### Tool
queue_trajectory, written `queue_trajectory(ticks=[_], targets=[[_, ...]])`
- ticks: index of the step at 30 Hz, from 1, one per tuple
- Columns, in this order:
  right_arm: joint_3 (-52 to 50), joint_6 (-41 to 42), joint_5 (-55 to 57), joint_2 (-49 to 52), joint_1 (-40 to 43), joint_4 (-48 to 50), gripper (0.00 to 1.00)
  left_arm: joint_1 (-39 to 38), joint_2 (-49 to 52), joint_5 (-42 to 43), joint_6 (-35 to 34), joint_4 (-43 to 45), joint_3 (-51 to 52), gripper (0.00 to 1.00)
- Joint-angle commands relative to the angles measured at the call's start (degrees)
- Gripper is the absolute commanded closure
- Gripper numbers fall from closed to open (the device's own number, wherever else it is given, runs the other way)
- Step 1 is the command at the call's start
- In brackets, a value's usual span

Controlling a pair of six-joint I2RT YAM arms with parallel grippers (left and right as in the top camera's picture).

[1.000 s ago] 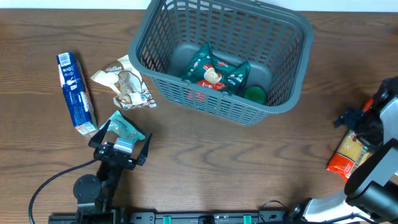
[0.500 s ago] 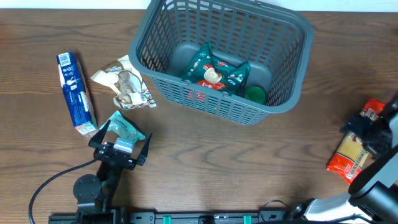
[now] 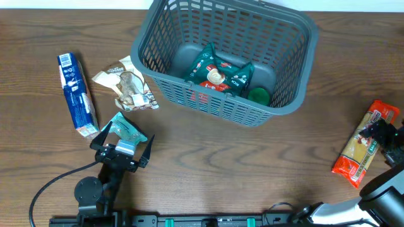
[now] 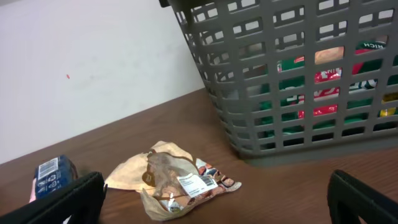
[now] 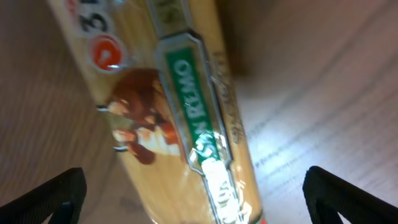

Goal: Pack container
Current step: 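Lower the right gripper and close on the spaghetti package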

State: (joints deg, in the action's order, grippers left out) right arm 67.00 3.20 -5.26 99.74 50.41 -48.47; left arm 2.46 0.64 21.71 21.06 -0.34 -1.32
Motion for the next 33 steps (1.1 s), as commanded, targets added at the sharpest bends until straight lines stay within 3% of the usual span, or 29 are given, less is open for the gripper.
queue_trajectory(ticks=[1,16,33], targets=[[0.8,-4.6,-1.6,0.0,-2.7,1.3,0.03,-0.2,0.0,1.0,0.5,-2.0,1.0,0.01],[0.8,-5.5,6.0,0.0,-5.7,2.6,0.03,-0.2,0.0,1.0,0.5,-2.0,1.0,0.01],[0.8,-4.5,6.8,4.1,-5.7,3.5,0.05,-0.2,0.0,1.0,0.5,-2.0,1.0,0.01]])
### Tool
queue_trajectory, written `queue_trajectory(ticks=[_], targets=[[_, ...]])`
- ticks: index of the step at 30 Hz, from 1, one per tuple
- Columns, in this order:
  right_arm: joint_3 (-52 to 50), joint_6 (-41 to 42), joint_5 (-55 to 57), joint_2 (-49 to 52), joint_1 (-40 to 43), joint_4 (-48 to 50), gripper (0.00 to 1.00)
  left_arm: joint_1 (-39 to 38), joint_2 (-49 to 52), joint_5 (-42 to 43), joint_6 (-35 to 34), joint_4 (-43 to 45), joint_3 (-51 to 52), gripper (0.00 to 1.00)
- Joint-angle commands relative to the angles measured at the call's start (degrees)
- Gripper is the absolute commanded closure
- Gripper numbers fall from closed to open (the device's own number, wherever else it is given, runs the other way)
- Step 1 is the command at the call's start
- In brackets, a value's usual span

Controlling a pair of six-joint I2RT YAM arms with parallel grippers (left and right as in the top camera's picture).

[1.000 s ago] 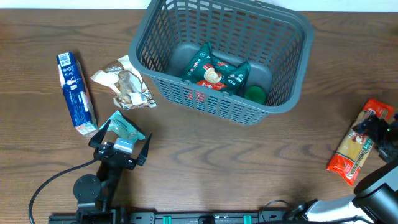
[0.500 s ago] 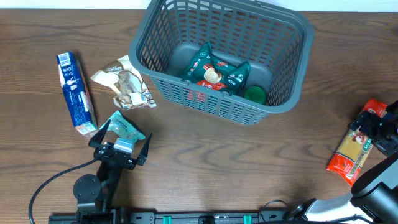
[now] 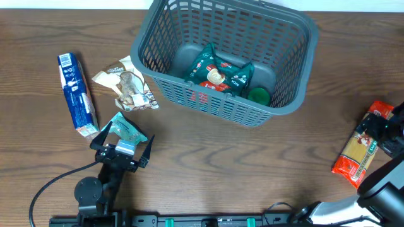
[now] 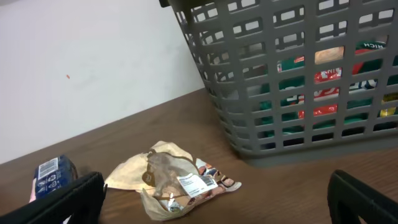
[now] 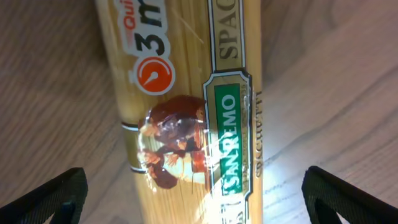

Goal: Pack container
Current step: 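Lower the right gripper and close on the spaghetti package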

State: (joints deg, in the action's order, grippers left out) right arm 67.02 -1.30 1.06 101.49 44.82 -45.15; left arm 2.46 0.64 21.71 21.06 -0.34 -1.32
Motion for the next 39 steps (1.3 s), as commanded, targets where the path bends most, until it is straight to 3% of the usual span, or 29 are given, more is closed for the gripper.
queue_trajectory(ticks=[1,39], targets=[[0.7,0.1,0.7,2.8,-0.1,0.2,0.05,-0.2,0.0,1.0,0.5,-2.0,1.0,0.02],[0.7,1.7,-3.3,8.1,2.7,4.1,0.05,-0.2,0.0,1.0,0.5,-2.0,1.0,0.01]])
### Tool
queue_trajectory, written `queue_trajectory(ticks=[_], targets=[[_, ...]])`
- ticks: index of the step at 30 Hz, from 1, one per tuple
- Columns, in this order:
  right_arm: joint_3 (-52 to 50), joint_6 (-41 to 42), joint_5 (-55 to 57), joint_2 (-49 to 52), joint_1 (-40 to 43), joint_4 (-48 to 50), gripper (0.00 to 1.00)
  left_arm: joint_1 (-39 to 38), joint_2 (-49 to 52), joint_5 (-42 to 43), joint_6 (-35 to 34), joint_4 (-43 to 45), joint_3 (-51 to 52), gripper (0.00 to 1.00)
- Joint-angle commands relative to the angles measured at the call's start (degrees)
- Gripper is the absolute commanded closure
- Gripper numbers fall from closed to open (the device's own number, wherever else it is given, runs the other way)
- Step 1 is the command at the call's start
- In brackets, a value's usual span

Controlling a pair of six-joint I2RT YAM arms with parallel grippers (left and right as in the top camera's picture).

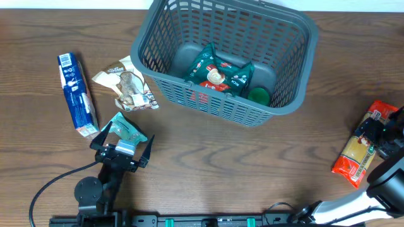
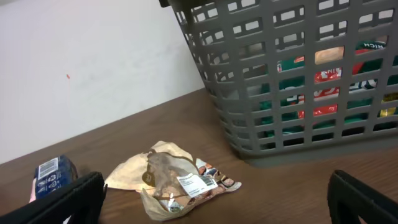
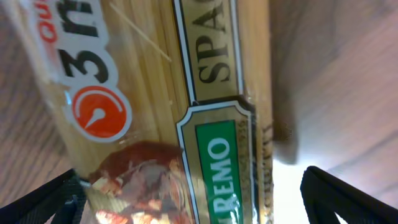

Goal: Pack container
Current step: 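Lower the right gripper and close on the spaghetti package, then lift the spaghetti package and carry it left into the basket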

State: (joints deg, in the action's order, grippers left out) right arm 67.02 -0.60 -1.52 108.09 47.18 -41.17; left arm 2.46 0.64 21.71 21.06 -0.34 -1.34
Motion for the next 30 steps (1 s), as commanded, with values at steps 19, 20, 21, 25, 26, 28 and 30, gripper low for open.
queue_trajectory(ticks=[19,20,21,25,26,28,30], targets=[[0.6,2.3,-1.9,5.7,0.0,0.0,0.99,-0.2,0.0,1.0,0.5,-2.0,1.1,0.01],[0.6,2.4,-2.6,5.6,-0.2,0.0,0.99,-0.2,0.0,1.0,0.5,-2.0,1.1,0.01],[0.7,2.4,-3.3,5.4,-0.3,0.0,0.99,-0.2,0.0,1.0,0.5,-2.0,1.1,0.01],[0.7,2.4,-3.7,3.2,-2.3,0.1,0.98,-0.2,0.0,1.0,0.5,-2.0,1.1,0.01],[0.9,2.4,-3.7,2.1,-3.2,0.1,0.98,-0.2,0.0,1.0,0.5,-2.0,1.1,0.01],[1.4,2.3,-3.6,0.0,-4.8,-0.1,0.99,-0.2,0.0,1.0,0.5,-2.0,1.1,0.01],[2.1,2.3,-3.6,-2.8,-6.7,-0.4,0.98,-0.2,0.0,1.0,0.5,-2.0,1.1,0.02]])
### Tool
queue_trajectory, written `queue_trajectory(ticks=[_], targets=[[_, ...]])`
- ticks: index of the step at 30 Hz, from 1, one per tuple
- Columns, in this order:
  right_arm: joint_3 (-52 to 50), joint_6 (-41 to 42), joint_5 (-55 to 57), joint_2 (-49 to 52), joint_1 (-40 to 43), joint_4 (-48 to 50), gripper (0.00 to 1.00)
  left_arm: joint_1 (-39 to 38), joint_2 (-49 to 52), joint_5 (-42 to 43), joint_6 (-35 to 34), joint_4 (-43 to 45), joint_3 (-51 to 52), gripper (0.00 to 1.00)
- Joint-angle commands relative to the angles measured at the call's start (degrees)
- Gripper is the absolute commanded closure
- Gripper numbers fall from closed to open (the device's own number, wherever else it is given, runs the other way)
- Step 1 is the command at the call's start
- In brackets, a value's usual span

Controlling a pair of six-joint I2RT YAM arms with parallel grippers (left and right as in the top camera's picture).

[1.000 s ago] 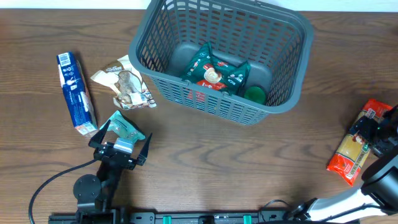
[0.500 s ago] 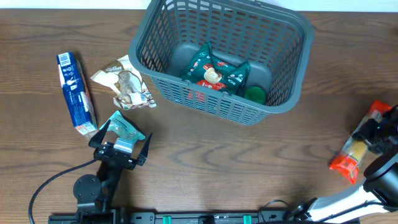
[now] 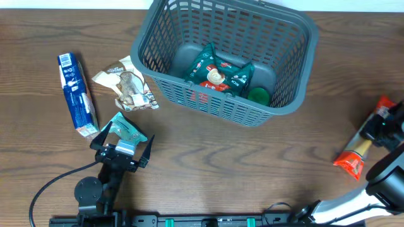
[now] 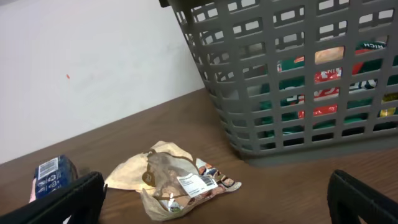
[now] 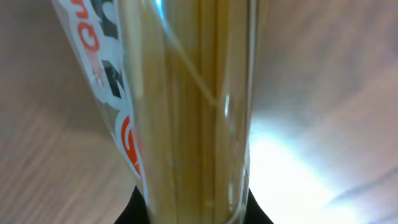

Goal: Pack container
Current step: 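Lift the spaghetti package and carry it left into the basket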

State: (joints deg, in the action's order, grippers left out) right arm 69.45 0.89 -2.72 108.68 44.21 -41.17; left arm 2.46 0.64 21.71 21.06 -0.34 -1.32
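Note:
The grey plastic basket (image 3: 287, 38) stands at the back centre with green snack packs (image 3: 218, 72) inside. At the far right, my right gripper (image 3: 377, 131) is shut on the spaghetti pack (image 3: 360, 148), which is turned on its narrow edge. In the right wrist view the spaghetti pack (image 5: 186, 93) fills the middle, with a black finger pressed against each side at the bottom. My left gripper (image 3: 124, 146) rests open at the front left, its fingers (image 4: 62, 199) wide apart and holding nothing. A teal packet (image 3: 129, 129) lies right at it.
A blue carton (image 3: 77, 94) lies at the far left. A crumpled brown pouch (image 3: 126, 84) sits between it and the basket, also seen as the brown pouch (image 4: 171, 180) ahead of the left gripper. The basket wall (image 4: 292, 81) rises to its right.
My right gripper, open over the flat spaghetti pack before, is now shut on it. The pack has turned onto its narrow edge. The left arm has not moved.
My right gripper stood open above the flat spaghetti pack. It was then a little further along the pack, then much closer to it with fingers either side. Now it grips the pack, turned on edge. The left gripper stayed open throughout.

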Motion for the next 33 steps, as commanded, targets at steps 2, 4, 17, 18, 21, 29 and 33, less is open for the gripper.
queue_trajectory(ticks=[2,4,17,18,21,29,33], targets=[[0.8,0.7,-2.2,-6.6,-6.0,-1.0,0.98,-0.2,0.0,1.0,0.5,-2.0,1.0,0.01],[2.3,0.3,-2.2,-9.4,-8.0,-1.8,0.98,-0.2,0.0,1.0,0.5,-2.0,1.0,0.01],[25.8,-3.2,-1.5,-24.5,-17.1,-16.0,0.98,-0.2,0.0,1.0,0.5,-2.0,1.0,0.02],[28.1,-5.1,-2.3,-25.2,-18.2,-16.9,0.98,-0.2,0.0,1.0,0.5,-2.0,1.0,0.01],[32.6,-9.2,-4.5,-26.4,-21.7,-18.5,0.99,-0.2,0.0,1.0,0.5,-2.0,1.0,0.01],[41.0,-17.9,-13.9,-27.8,-35.5,-21.0,0.98,-0.2,0.0,1.0,0.5,-2.0,1.0,0.01],[45.0,-23.0,-14.2,-27.9,-44.8,-21.0,0.98,-0.2,0.0,1.0,0.5,-2.0,1.0,0.01]])
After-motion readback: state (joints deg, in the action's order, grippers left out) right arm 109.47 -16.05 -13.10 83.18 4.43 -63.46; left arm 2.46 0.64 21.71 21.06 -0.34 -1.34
